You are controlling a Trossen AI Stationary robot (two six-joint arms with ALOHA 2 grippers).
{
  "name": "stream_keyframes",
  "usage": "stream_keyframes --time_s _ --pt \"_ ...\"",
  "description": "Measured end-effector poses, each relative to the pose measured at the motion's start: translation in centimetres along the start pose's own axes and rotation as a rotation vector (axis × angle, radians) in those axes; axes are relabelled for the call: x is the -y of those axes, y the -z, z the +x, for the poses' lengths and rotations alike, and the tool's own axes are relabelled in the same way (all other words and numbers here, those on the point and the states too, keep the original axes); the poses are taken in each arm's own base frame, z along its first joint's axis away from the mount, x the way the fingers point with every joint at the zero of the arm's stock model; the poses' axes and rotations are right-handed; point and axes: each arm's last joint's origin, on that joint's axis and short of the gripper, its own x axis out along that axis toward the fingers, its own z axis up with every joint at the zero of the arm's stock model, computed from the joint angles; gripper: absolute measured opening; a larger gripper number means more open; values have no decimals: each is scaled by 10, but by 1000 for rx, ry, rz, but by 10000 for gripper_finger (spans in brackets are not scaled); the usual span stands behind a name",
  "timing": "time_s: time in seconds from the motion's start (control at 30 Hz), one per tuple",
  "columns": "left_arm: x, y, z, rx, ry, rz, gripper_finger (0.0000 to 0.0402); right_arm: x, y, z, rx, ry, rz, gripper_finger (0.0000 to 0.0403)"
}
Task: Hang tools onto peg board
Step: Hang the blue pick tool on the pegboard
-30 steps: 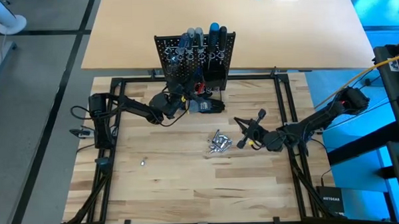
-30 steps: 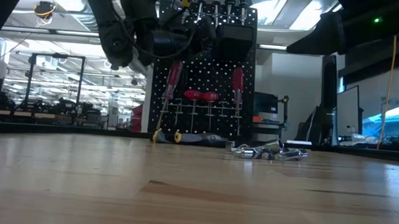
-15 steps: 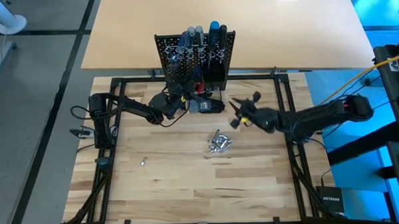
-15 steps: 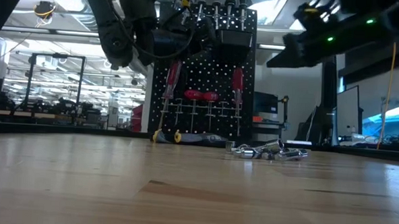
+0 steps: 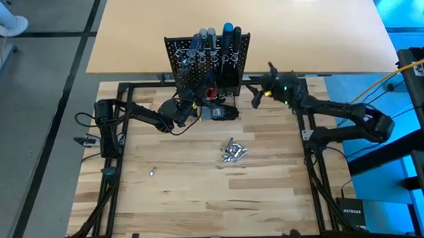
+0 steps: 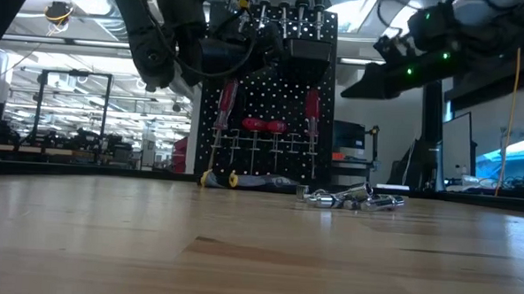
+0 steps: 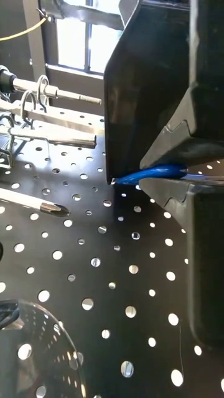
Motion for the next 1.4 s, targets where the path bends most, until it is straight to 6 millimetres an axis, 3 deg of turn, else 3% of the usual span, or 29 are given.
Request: stream_keyframes --time_s 0.23,0.53,0.77,0.97,1.4 --pt "0 0 0 1 1 0 17 38 12 18 -24 -67 38 179" --pt "0 0 0 1 2 -1 17 57 21 56 -21 -201 63 179" --pt "0 -1 0 1 3 -1 17 58 26 75 -29 -285 77 168" --pt "0 0 0 -2 0 1 17 57 27 73 -43 -337 107 96" --pt "3 4 -2 -38 2 -46 17 39 22 78 -58 -329 148 95"
